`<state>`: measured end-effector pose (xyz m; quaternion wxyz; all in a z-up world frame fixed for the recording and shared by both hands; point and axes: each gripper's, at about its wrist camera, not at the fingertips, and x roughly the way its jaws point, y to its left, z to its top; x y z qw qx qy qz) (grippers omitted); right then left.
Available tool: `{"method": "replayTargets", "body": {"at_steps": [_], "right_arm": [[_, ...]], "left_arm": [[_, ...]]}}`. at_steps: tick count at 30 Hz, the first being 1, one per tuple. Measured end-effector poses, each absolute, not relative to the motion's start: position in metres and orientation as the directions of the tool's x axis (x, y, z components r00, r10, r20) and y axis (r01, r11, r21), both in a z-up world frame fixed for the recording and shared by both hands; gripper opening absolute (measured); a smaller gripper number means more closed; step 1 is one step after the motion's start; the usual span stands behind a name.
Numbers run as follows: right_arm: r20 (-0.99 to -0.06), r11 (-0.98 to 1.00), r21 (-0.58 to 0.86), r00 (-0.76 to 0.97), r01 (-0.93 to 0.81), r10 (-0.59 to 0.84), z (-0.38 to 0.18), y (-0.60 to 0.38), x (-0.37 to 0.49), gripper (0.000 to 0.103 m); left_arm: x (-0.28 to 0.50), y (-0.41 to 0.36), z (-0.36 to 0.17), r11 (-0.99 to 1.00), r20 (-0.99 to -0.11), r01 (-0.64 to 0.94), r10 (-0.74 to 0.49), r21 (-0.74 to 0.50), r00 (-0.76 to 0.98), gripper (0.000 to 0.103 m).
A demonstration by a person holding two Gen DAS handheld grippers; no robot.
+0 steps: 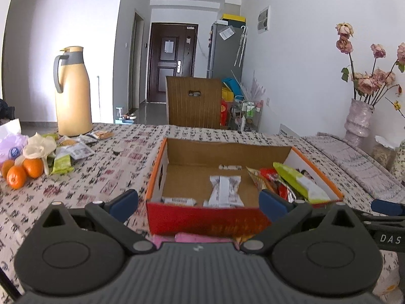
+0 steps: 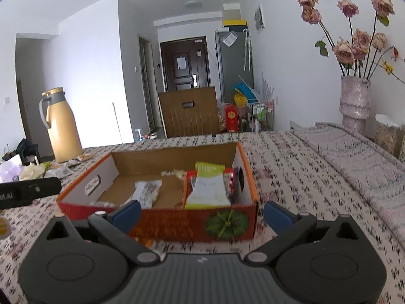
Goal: Organize snacks
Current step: 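Move the right gripper to the lime-green bar and grasp it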
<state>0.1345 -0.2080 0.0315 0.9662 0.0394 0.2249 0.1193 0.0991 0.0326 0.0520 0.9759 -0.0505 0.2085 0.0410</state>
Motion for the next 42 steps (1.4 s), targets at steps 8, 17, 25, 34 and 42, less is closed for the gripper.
{"method": "replayTargets", "body": {"at_steps": [8, 17, 25, 34, 42], "right_arm": [[-0.45, 0.963, 0.139, 0.852, -0.232, 0.27, 0.014, -0.208, 0.105, 0.103], [-0.479, 0.953, 0.096, 0.826, -0.288, 0.298, -0.007, -0.197, 0.068, 0.096], [-0.521, 0.934, 0.102, 0.782, -0.341, 0.342, -0.021, -0.183, 0.061, 0.072], [-0.559, 0.922, 0.074, 0.75, -0.38, 0.354, -0.031, -0.163, 0.065, 0.044], [-0.54, 0.923, 0.063, 0.765, -0.379, 0.351, -0.029, -0.164, 0.059, 0.034]], "left_arm": [[0.07, 0.037, 0.032, 0.992, -0.447, -0.095, 0.047, -0.085, 0.893, 0.103], [0.043, 0.044, 0.008, 0.992, -0.498, -0.089, 0.032, -0.092, 0.867, 0.103], [0.034, 0.045, -0.004, 0.991, -0.524, -0.086, 0.019, -0.104, 0.851, 0.103], [0.031, 0.044, -0.006, 0.991, -0.527, -0.075, 0.007, -0.107, 0.85, 0.103], [0.032, 0.041, -0.007, 0.993, -0.532, -0.064, -0.002, -0.104, 0.847, 0.103]]}}
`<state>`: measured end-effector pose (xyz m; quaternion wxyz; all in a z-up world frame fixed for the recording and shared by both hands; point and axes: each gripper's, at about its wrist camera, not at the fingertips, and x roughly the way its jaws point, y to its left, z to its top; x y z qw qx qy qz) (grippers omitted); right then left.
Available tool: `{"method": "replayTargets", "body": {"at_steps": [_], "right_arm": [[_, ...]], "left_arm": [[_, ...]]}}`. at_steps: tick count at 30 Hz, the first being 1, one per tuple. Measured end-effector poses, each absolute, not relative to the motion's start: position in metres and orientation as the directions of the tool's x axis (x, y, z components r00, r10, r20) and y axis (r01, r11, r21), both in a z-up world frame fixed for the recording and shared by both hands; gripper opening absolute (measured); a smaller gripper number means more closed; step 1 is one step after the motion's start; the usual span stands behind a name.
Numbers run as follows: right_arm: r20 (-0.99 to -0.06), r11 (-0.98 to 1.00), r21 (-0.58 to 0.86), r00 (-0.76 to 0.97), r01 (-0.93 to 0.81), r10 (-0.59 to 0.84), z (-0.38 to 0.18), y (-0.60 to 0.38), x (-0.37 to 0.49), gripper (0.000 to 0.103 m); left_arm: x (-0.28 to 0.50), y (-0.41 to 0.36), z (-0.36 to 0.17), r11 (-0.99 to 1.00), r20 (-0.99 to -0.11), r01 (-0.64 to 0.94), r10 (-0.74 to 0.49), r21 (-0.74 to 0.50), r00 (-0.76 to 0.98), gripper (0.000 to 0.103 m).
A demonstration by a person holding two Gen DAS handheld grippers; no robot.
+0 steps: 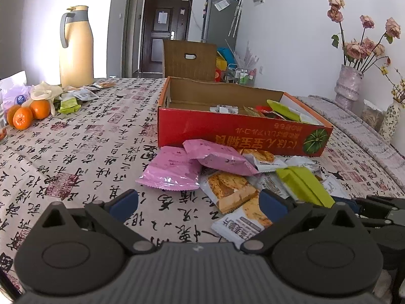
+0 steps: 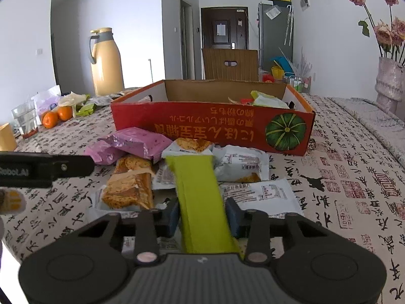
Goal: Organize snacks
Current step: 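Move the right gripper to the lime-green bar and grasp it, then grasp the oat-crisp packet with the left gripper while the right gripper holds the green bar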
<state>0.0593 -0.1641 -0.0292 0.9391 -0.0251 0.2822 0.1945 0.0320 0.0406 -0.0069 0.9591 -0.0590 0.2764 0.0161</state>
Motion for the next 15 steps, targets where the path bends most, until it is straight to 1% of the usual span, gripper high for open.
{"method": "replayTargets", "body": {"at_steps": [8, 15], "right_arm": [[-0.484, 0.933, 0.083, 0.804, -0.349, 0.344, -0.018, -0.178, 0.053, 0.033], [-0.452, 0.954, 0.098, 0.842, -0.282, 0.295, -0.012, -0.202, 0.051, 0.033]], "left_arm": [[0.035, 0.031, -0.009, 0.998, -0.543, -0.024, -0.016, -0.065, 0.84, 0.103], [0.042, 0.012, -0.017, 0.996, -0.57, 0.089, -0.071, 0.004, 0.818, 0.103]]}}
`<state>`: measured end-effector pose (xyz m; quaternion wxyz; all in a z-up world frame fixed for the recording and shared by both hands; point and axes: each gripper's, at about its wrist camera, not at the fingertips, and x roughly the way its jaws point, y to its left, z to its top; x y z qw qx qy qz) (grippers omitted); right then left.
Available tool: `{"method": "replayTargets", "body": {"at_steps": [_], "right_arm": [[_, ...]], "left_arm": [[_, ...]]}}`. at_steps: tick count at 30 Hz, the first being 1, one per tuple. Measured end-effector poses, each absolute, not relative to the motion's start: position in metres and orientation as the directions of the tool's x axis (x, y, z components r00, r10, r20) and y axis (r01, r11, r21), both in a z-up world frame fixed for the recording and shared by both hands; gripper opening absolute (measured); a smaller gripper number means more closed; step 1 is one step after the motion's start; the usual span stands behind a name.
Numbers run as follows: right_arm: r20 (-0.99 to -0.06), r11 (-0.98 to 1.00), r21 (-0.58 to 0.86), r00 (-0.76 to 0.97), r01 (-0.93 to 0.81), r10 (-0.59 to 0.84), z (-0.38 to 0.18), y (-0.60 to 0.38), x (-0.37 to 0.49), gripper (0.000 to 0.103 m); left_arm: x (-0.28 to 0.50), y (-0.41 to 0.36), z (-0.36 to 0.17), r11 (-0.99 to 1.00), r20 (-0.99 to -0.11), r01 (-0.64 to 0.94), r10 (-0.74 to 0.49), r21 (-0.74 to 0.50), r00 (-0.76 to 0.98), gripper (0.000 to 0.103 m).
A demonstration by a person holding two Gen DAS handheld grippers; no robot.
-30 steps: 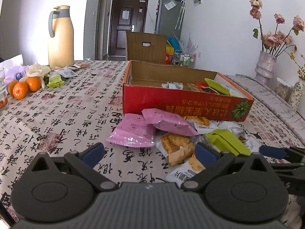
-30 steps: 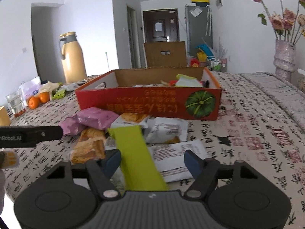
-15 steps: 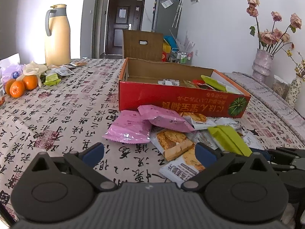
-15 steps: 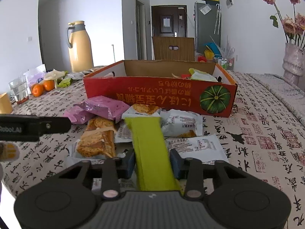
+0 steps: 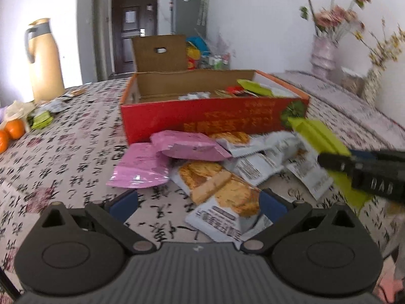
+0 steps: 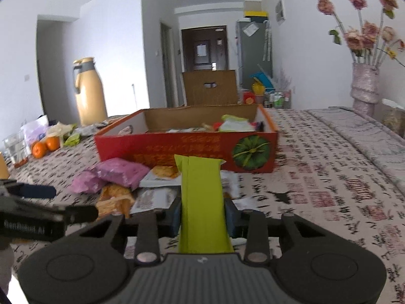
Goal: Organize snacks
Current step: 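Grasp the oat-crisp packet with the left gripper while the right gripper holds the green bar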
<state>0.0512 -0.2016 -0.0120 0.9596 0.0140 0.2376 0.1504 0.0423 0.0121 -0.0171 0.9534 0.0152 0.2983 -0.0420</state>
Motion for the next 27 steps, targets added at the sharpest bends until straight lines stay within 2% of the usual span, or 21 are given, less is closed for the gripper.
{"method": "replayTargets", "body": {"at_steps": [6, 8, 10, 11, 13, 14, 18, 21, 27], "right_arm": [[-0.446, 0.963, 0.112, 0.853, -0.247, 0.271, -0.013, -0.215, 0.052, 0.033], [-0.447, 0.963, 0.116, 0.853, -0.244, 0.27, -0.014, -0.217, 0.052, 0.033], [-0.449, 0.963, 0.12, 0.851, -0.242, 0.271, -0.016, -0.219, 0.053, 0.033], [-0.451, 0.962, 0.124, 0.85, -0.242, 0.272, -0.017, -0.219, 0.054, 0.033], [-0.454, 0.961, 0.127, 0.847, -0.244, 0.275, -0.019, -0.22, 0.054, 0.033], [-0.455, 0.961, 0.129, 0.846, -0.246, 0.278, -0.02, -0.22, 0.055, 0.033], [-0.457, 0.959, 0.135, 0.842, -0.251, 0.285, -0.022, -0.22, 0.055, 0.033], [-0.459, 0.958, 0.139, 0.84, -0.253, 0.288, -0.022, -0.219, 0.056, 0.033], [-0.459, 0.957, 0.137, 0.839, -0.258, 0.292, -0.023, -0.218, 0.054, 0.033]], "left_arm": [[0.054, 0.0, -0.023, 0.992, -0.591, 0.122, -0.084, 0.024, 0.802, 0.103], [0.058, -0.004, -0.024, 0.992, -0.597, 0.125, -0.086, 0.024, 0.798, 0.1], [0.062, -0.008, -0.026, 0.991, -0.605, 0.132, -0.093, 0.02, 0.791, 0.087], [0.063, -0.009, -0.027, 0.991, -0.611, 0.136, -0.098, 0.016, 0.786, 0.084], [0.066, -0.011, -0.029, 0.99, -0.628, 0.142, -0.106, 0.007, 0.771, 0.068], [0.067, -0.011, -0.03, 0.991, -0.631, 0.137, -0.104, 0.005, 0.769, 0.067], [0.067, -0.006, -0.032, 0.993, -0.641, 0.121, -0.104, -0.018, 0.761, 0.05], [0.063, -0.003, -0.031, 0.993, -0.637, 0.118, -0.108, -0.028, 0.764, 0.042], [0.057, -0.002, -0.028, 0.993, -0.623, 0.116, -0.107, -0.027, 0.775, 0.041]]}}
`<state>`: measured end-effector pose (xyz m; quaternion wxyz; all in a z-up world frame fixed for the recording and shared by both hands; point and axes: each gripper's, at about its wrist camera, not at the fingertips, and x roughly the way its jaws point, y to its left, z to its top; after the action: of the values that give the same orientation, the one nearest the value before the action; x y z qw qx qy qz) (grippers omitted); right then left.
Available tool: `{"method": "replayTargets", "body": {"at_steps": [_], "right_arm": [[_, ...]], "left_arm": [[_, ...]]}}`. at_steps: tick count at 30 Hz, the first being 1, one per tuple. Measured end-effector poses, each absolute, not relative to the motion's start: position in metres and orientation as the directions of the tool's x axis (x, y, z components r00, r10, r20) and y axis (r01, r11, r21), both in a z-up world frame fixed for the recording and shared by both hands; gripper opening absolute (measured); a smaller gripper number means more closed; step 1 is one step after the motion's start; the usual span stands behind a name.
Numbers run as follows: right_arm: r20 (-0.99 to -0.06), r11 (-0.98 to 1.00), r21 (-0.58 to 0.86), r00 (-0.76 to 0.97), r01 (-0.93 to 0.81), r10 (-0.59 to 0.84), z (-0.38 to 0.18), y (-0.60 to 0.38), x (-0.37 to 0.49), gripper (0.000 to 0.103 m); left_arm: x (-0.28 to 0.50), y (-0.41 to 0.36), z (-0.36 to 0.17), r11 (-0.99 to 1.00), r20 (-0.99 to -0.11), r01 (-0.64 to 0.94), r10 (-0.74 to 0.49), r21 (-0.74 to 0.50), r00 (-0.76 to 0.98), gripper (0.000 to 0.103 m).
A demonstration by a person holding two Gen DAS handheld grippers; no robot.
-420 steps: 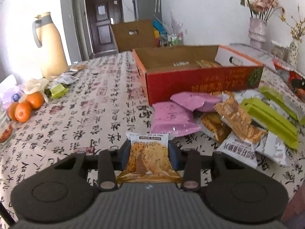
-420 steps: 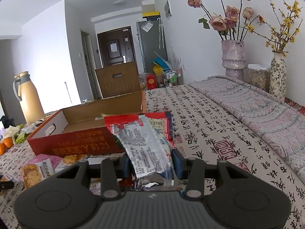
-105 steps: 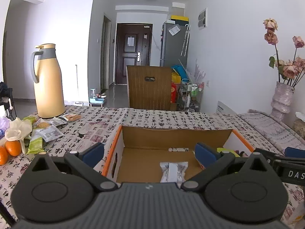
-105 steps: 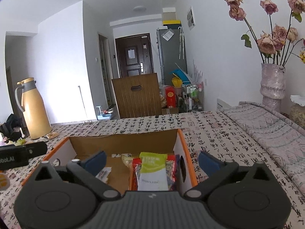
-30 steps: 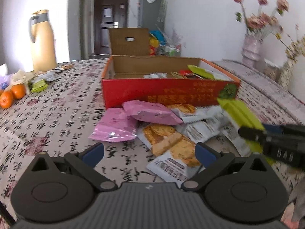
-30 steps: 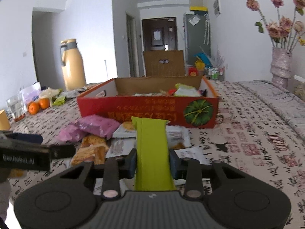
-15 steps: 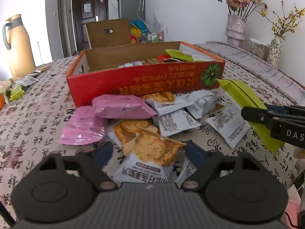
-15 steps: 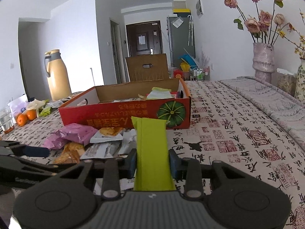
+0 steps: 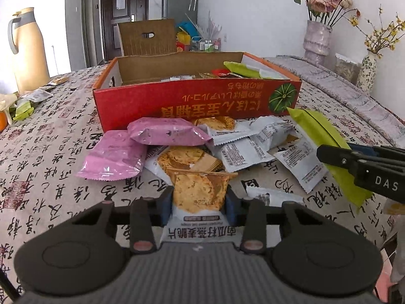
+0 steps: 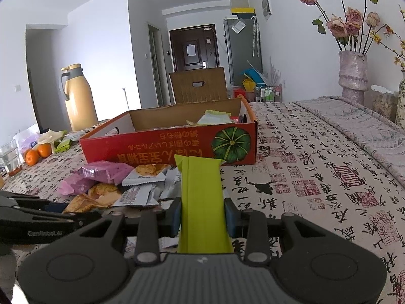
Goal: Organize snacks
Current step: 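Grasp the oat-crisp packet with the left gripper while the right gripper holds the green bar, then carry both held snacks into the box and open both grippers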
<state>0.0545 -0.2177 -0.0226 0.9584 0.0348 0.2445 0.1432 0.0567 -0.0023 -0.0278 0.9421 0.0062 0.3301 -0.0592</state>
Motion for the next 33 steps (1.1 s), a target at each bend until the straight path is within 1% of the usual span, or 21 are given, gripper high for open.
{"method": "replayTargets", "body": {"at_steps": [15, 33], "right_arm": [[-0.426, 0.958, 0.117, 0.858, -0.262, 0.287, -0.01, -0.214, 0.049, 0.033], [-0.34, 0.954, 0.084, 0.891, -0.289, 0.3, 0.022, -0.194, 0.079, 0.033]], "left_arm": [[0.042, 0.002, 0.003, 0.994, -0.529, 0.106, -0.105, -0.029, 0.842, 0.041], [0.068, 0.005, 0.046, 0.997, -0.409, 0.058, -0.078, -0.06, 0.909, 0.041]]}}
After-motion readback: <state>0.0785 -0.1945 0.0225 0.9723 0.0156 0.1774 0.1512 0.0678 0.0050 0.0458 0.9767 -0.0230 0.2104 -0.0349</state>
